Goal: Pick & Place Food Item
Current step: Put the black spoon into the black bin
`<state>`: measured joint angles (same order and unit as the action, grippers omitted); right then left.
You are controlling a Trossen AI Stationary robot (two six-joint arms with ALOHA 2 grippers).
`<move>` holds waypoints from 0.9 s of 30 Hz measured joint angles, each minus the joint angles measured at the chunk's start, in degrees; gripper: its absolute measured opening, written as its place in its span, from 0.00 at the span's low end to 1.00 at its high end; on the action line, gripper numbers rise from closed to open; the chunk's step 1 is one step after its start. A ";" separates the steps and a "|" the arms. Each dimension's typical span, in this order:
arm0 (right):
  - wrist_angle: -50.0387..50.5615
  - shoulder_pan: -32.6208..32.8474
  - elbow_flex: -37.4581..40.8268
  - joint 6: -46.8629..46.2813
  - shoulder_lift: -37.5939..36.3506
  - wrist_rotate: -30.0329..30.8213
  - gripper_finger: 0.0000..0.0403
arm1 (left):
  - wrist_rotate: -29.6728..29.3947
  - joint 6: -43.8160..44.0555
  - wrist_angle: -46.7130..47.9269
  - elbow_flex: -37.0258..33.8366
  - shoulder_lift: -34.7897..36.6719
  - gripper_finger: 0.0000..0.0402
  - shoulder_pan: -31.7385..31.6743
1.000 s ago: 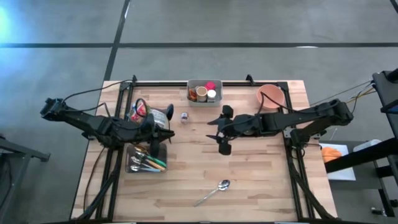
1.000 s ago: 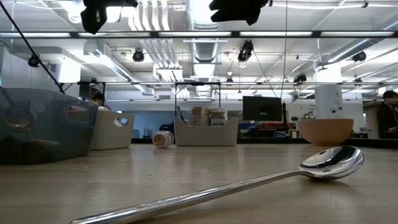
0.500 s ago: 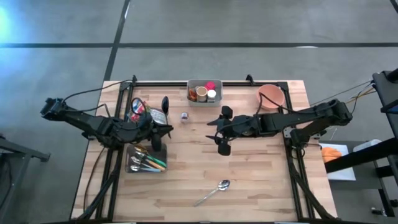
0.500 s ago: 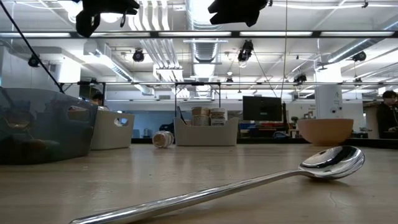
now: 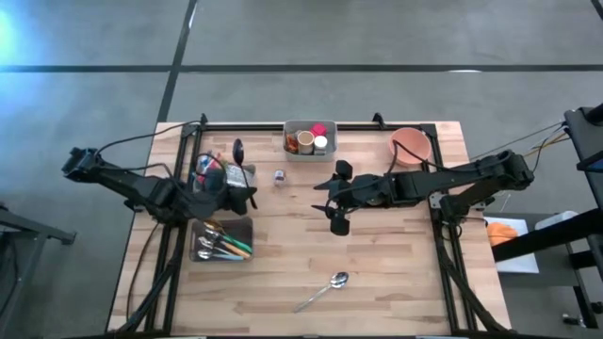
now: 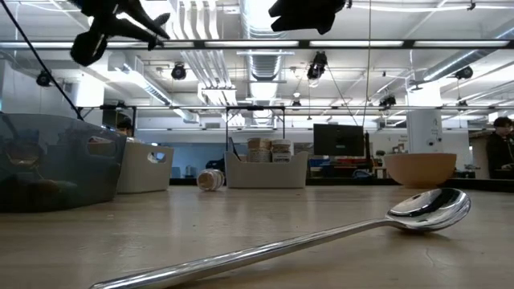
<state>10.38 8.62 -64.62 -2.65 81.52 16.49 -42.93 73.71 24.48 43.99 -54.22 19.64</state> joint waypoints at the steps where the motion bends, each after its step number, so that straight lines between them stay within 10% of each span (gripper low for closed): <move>1: 0.04 0.00 0.00 0.06 0.00 0.00 0.58 | 0.03 2.66 1.20 0.00 -0.07 0.05 0.20; 27: 0.08 0.00 0.00 -0.16 0.00 0.00 0.58 | 21.97 78.35 25.10 0.37 -1.43 0.05 0.94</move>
<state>10.46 8.62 -64.62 -2.81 81.52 16.49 -20.96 152.06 49.58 44.36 -55.64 20.58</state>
